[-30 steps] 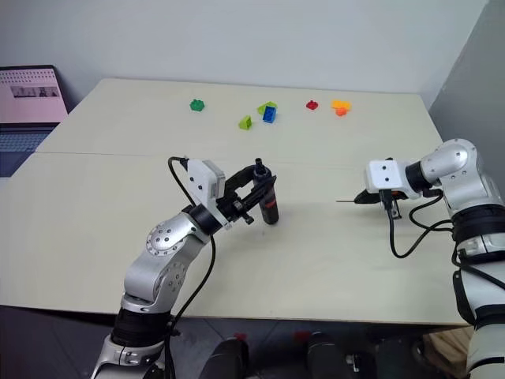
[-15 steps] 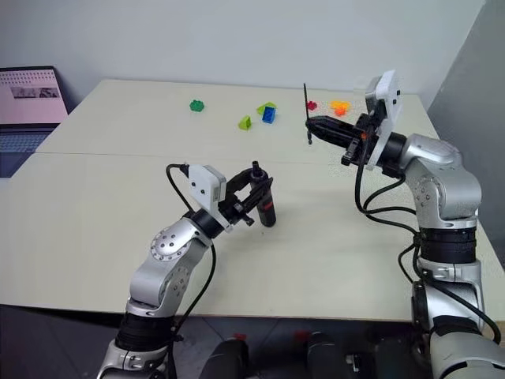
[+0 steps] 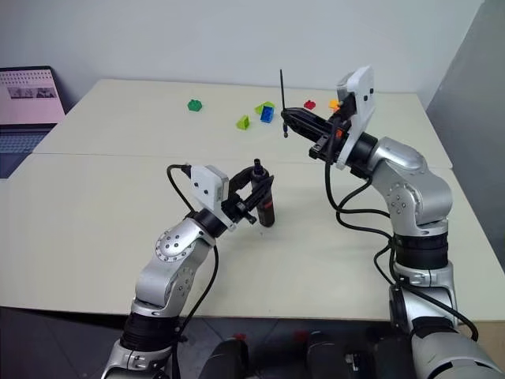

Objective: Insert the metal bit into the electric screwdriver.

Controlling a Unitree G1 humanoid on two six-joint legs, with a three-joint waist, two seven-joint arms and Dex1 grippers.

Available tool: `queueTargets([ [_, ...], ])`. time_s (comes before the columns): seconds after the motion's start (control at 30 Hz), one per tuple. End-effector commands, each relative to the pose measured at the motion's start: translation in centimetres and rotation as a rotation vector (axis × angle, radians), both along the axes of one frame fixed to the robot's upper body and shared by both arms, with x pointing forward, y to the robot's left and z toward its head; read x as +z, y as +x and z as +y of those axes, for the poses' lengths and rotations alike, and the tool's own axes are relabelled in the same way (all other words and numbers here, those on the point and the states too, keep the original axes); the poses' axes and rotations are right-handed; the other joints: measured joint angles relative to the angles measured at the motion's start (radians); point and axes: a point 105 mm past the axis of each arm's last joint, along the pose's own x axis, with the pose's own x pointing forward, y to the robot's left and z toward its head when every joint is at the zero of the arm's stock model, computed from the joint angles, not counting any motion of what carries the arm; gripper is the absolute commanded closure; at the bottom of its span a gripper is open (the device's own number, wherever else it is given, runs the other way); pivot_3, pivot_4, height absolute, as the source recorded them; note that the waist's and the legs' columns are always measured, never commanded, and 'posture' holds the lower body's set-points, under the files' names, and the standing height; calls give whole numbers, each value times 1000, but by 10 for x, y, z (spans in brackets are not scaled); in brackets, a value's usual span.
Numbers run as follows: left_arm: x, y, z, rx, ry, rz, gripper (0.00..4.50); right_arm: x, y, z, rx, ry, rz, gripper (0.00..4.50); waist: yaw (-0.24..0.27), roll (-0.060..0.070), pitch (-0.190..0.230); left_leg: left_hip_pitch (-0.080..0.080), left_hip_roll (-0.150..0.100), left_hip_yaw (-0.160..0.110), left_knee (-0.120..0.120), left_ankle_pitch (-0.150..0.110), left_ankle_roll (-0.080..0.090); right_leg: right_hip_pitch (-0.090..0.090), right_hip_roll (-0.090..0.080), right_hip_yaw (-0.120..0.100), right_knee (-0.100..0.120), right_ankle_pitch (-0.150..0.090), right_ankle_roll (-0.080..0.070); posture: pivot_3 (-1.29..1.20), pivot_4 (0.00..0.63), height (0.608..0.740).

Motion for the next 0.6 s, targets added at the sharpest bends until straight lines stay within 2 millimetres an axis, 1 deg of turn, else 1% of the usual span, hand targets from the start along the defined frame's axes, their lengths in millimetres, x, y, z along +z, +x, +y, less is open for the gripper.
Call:
queueTargets([
  [0.03,14,2,4,68,1,-64,2863,12,-9,6,-54,19,-59,4500,0,0,0,0,0,0,0,0,0,-1,0,0,0,0,0,0,150,740],
  [0.13,24,6,5,114,-9,-103,2863,15,-11,11,-86,32,-71,4500,0,0,0,-3,0,0,0,0,0,-4,0,0,0,0,0,0,150,740],
  [0.27,35,14,6,170,-22,-145,2864,19,-13,19,-108,45,-76,4500,1,0,0,-12,0,0,0,1,1,-13,0,0,1,1,-1,0,150,740],
  [0.4,36,20,2,206,-13,-169,2864,21,-6,23,-168,61,-64,4500,4,0,0,-14,0,-1,-2,1,0,-14,0,-1,1,1,-1,0,150,740],
  [0.6,29,23,-1,233,-2,-179,2864,25,-4,34,-196,106,-46,4500,5,0,0,-14,0,-1,-7,1,0,-15,-1,-3,0,1,-1,0,150,740],
])
